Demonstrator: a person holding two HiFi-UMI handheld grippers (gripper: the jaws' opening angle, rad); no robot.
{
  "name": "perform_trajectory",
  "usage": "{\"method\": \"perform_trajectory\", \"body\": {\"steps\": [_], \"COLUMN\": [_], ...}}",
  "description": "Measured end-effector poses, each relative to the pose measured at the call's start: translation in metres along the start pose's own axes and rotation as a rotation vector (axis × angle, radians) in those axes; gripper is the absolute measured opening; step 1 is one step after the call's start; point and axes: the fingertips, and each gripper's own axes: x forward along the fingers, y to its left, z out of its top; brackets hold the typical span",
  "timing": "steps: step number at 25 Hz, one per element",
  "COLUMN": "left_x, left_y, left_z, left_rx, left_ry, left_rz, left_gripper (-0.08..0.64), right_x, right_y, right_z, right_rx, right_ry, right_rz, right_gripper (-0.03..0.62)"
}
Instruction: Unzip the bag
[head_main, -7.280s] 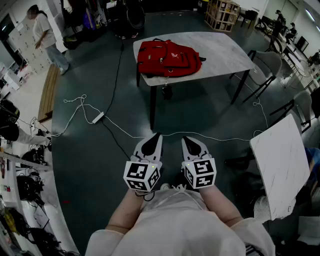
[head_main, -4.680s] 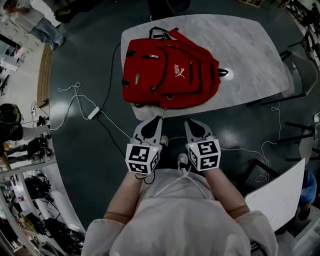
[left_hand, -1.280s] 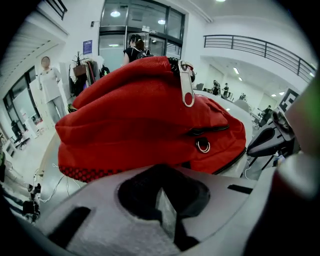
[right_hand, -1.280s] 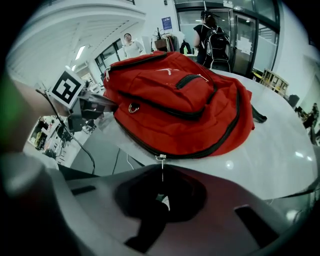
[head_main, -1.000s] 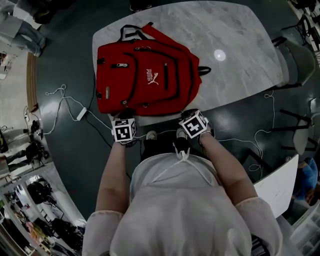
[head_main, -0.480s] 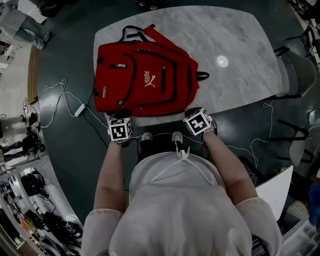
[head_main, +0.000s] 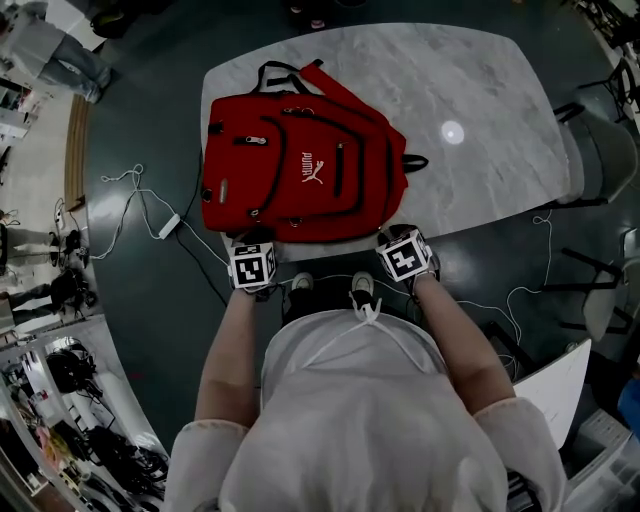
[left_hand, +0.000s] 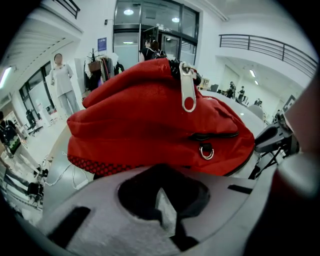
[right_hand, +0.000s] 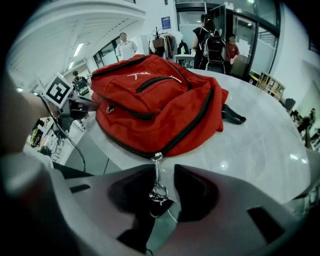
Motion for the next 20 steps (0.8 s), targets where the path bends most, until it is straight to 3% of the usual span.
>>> {"method": "perform_trajectory", "body": {"steps": [1,5,9,14,20], "left_x": [-0.004,-0.03,-0.061,-0.102,-0.164], "left_y": [-0.001,-0.009,-0.03,-0.066,-0.101], "left_z": [0.002,0.015,0.049,0.117,0.208], "left_rx": [-0.013,-0.061,-0.037,-0.007,0.057], "left_ry": [-0.012,-0.11,-0.246,-0.433,-0.675], "left_rz": [-0.009,-0.04,-0.104,-0.22,-0.335], "left_gripper": [0.02,0.02,0.02,0.02,0.02], "right_x": [-0.003,-0.02,-0.042,-0.08,-0.149], "right_y": [0.0,0.003,0.013,0.025,0.044], "right_z": [0.002,0.017,0.054,0.111,0.185], "right_rx": [0.026,0.17,0.23,0.239,0.159], "right_ry": [-0.02,-0.151,-0.275,-0.436,-0.707], "right_rz": [-0.01,-0.013,0.0,-0.009,-0.02], "right_gripper": [0.123,0.126,0.109,0.054,0.034]}}
